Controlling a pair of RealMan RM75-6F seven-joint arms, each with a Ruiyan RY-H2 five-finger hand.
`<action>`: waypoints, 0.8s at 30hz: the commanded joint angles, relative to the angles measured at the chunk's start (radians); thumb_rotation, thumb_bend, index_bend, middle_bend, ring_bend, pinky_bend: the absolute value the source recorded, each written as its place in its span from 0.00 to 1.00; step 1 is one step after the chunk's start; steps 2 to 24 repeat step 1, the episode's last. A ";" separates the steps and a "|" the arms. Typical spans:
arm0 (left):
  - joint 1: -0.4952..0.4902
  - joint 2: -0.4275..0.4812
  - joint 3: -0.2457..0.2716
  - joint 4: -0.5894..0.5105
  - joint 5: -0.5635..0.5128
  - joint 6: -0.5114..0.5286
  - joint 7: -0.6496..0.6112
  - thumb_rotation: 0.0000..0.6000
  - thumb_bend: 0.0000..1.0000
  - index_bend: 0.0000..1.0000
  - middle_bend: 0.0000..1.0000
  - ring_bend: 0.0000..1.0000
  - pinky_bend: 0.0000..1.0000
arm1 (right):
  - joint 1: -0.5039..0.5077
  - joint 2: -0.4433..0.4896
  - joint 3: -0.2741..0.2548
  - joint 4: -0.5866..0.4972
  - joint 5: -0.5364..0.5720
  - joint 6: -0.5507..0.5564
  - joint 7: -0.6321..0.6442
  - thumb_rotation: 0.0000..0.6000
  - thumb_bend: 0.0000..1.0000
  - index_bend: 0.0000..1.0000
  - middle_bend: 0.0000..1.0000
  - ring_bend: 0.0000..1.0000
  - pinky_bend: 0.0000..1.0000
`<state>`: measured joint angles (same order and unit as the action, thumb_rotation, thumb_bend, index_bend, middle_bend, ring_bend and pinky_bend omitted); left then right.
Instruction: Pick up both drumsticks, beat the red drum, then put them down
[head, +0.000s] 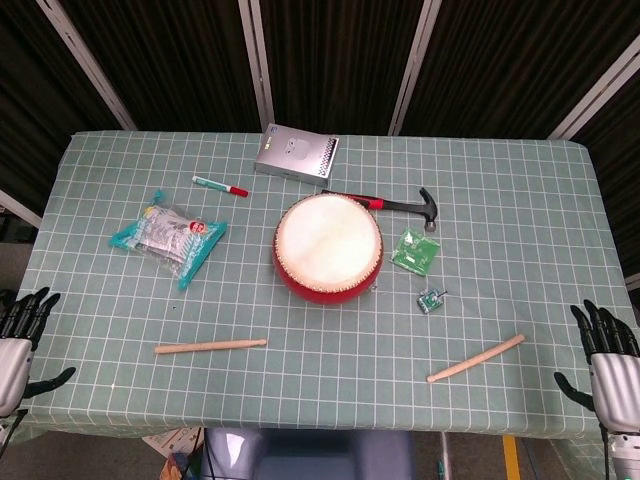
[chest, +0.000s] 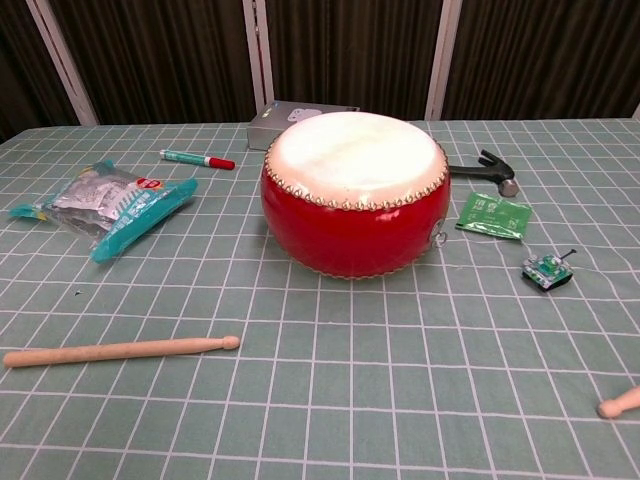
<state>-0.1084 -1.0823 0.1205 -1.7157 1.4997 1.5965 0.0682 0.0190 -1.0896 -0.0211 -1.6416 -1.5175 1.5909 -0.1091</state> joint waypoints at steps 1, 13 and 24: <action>0.000 -0.014 -0.013 0.006 0.001 -0.008 0.008 1.00 0.08 0.00 0.00 0.00 0.08 | -0.001 -0.006 0.003 0.005 -0.003 -0.005 0.003 1.00 0.24 0.00 0.00 0.04 0.12; 0.000 -0.014 -0.013 0.006 0.001 -0.008 0.008 1.00 0.08 0.00 0.00 0.00 0.08 | -0.001 -0.006 0.003 0.005 -0.003 -0.005 0.003 1.00 0.24 0.00 0.00 0.04 0.12; 0.000 -0.014 -0.013 0.006 0.001 -0.008 0.008 1.00 0.08 0.00 0.00 0.00 0.08 | -0.001 -0.006 0.003 0.005 -0.003 -0.005 0.003 1.00 0.24 0.00 0.00 0.04 0.12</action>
